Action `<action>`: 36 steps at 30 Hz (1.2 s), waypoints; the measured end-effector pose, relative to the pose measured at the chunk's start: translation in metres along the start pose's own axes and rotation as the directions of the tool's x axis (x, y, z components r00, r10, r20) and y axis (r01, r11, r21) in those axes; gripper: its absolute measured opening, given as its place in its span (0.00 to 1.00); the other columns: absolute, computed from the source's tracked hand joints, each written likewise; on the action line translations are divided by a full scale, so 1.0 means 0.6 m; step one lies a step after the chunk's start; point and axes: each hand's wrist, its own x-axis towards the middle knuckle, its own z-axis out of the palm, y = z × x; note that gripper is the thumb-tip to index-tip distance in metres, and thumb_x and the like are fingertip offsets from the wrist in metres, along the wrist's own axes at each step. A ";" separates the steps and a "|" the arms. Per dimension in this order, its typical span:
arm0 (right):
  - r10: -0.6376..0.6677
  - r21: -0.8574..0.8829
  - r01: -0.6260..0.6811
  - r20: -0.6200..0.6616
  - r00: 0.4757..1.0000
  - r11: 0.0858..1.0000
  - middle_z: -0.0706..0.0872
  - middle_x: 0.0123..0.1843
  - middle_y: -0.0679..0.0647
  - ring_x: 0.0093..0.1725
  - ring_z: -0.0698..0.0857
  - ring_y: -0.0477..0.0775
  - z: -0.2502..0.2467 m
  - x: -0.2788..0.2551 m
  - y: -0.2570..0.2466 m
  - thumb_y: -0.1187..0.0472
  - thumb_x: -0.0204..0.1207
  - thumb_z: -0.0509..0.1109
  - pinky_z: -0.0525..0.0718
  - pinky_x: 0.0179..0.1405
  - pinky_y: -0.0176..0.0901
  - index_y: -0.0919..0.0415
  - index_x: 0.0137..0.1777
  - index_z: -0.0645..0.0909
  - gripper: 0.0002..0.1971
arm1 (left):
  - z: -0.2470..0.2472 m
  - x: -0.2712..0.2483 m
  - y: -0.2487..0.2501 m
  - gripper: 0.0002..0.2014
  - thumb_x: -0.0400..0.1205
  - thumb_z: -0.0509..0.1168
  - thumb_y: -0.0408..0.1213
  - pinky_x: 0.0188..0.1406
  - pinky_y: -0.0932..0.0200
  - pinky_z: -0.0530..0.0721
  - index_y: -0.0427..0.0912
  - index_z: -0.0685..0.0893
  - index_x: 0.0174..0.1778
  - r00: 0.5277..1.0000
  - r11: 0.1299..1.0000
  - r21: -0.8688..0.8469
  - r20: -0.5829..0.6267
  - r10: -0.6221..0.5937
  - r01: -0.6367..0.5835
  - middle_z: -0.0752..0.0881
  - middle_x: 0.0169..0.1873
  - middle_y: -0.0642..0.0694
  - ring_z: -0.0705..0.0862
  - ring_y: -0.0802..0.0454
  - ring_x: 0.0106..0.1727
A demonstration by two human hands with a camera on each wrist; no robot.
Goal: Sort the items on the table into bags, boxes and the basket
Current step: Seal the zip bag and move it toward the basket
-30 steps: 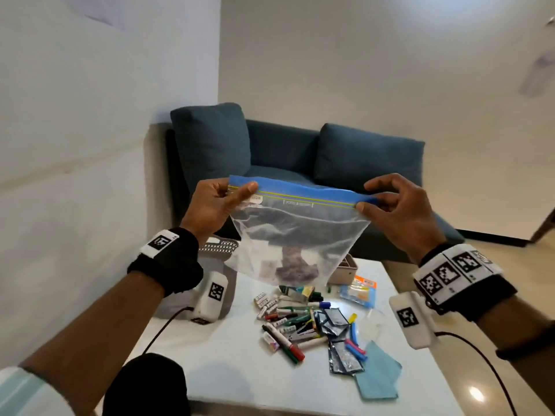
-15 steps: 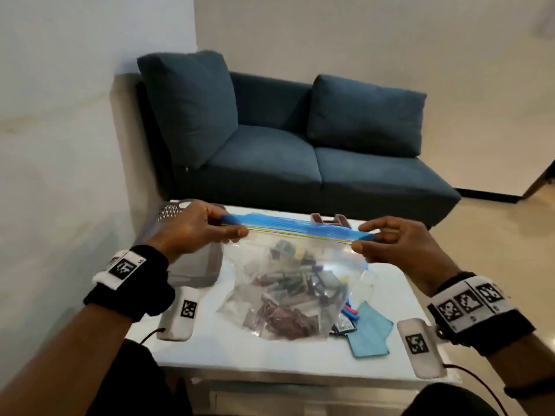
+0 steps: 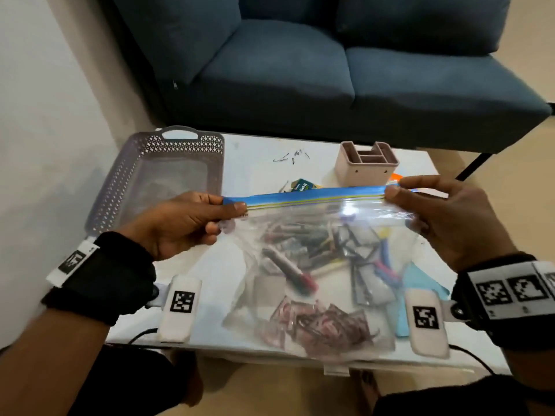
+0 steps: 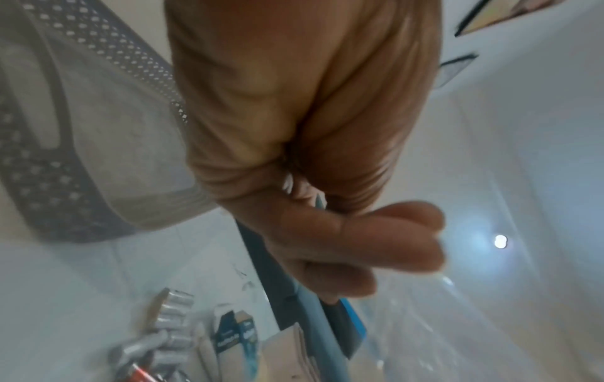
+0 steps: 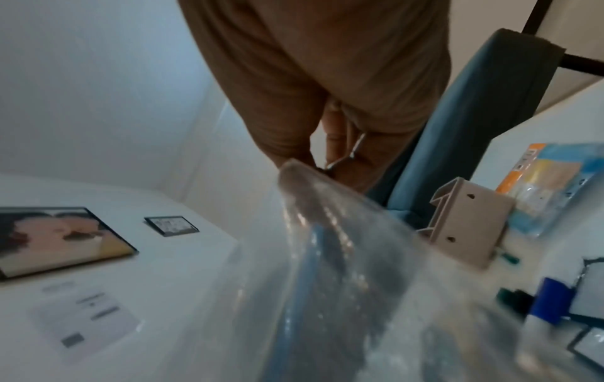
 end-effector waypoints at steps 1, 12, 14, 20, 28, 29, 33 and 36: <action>0.023 -0.033 -0.023 0.005 1.000 0.999 0.91 0.46 0.68 0.27 0.87 0.48 0.009 0.019 0.019 0.67 0.72 0.82 0.80 0.23 0.33 0.68 0.56 0.86 0.14 | -0.002 0.018 -0.008 0.23 0.74 0.77 0.41 0.17 0.68 0.75 0.31 0.87 0.61 0.999 0.998 0.063 -0.046 -0.011 0.014 0.81 0.29 0.47 0.70 0.61 0.18; -0.036 -0.175 0.075 0.215 0.976 0.982 0.95 0.43 0.56 0.41 0.92 0.46 0.104 0.104 0.133 0.72 0.75 0.79 0.89 0.42 0.37 0.62 0.52 0.89 0.09 | 0.095 0.134 -0.001 0.18 0.81 0.69 0.60 0.60 0.63 0.74 0.57 0.88 0.63 0.743 0.322 0.876 0.060 0.666 -0.359 0.90 0.56 0.60 0.82 0.54 0.59; -0.052 -0.156 0.095 0.259 0.964 0.983 0.95 0.45 0.59 0.43 0.93 0.52 0.118 0.092 0.128 0.71 0.75 0.79 0.92 0.49 0.47 0.62 0.51 0.90 0.08 | 0.128 0.144 -0.010 0.17 0.81 0.72 0.56 0.57 0.69 0.72 0.55 0.89 0.64 0.778 0.398 0.826 0.075 0.624 -0.399 0.91 0.57 0.58 0.84 0.57 0.59; -0.025 -0.163 0.072 0.275 0.961 0.984 0.95 0.46 0.56 0.49 0.93 0.60 0.125 0.084 0.125 0.68 0.74 0.81 0.92 0.56 0.60 0.56 0.50 0.91 0.08 | 0.139 0.157 -0.031 0.09 0.79 0.77 0.50 0.44 0.80 0.74 0.51 0.92 0.51 0.809 0.556 0.735 -0.018 0.588 -0.388 0.92 0.43 0.57 0.87 0.62 0.44; -0.090 -0.289 0.210 0.380 0.921 0.934 0.95 0.48 0.49 0.50 0.93 0.49 0.123 0.079 0.120 0.68 0.71 0.84 0.91 0.59 0.46 0.55 0.55 0.90 0.15 | 0.133 0.155 -0.042 0.07 0.83 0.73 0.48 0.42 0.75 0.73 0.53 0.90 0.54 0.821 0.536 0.730 0.061 0.568 -0.425 0.84 0.37 0.65 0.83 0.66 0.39; -0.094 -0.297 0.221 0.386 0.918 0.929 0.95 0.48 0.48 0.50 0.93 0.48 0.123 0.078 0.119 0.68 0.71 0.84 0.91 0.59 0.46 0.55 0.55 0.90 0.15 | 0.133 0.154 -0.042 0.07 0.83 0.72 0.50 0.43 0.69 0.76 0.54 0.89 0.54 0.819 0.520 0.743 0.065 0.571 -0.422 0.84 0.38 0.64 0.82 0.63 0.39; -0.074 -0.307 0.196 0.367 0.927 0.931 0.95 0.45 0.47 0.47 0.93 0.48 0.121 0.076 0.118 0.66 0.70 0.85 0.92 0.55 0.48 0.54 0.52 0.90 0.13 | 0.131 0.148 -0.042 0.10 0.85 0.68 0.54 0.46 0.49 0.84 0.55 0.88 0.56 0.823 0.460 0.790 0.097 0.560 -0.406 0.92 0.45 0.55 0.86 0.50 0.46; -0.036 -0.256 0.130 0.339 0.940 0.958 0.95 0.42 0.52 0.44 0.94 0.49 0.117 0.077 0.119 0.66 0.68 0.85 0.93 0.52 0.48 0.58 0.50 0.90 0.12 | 0.128 0.146 -0.032 0.10 0.82 0.71 0.56 0.46 0.49 0.85 0.56 0.89 0.52 0.845 0.487 0.788 0.078 0.529 -0.378 0.91 0.42 0.55 0.86 0.52 0.45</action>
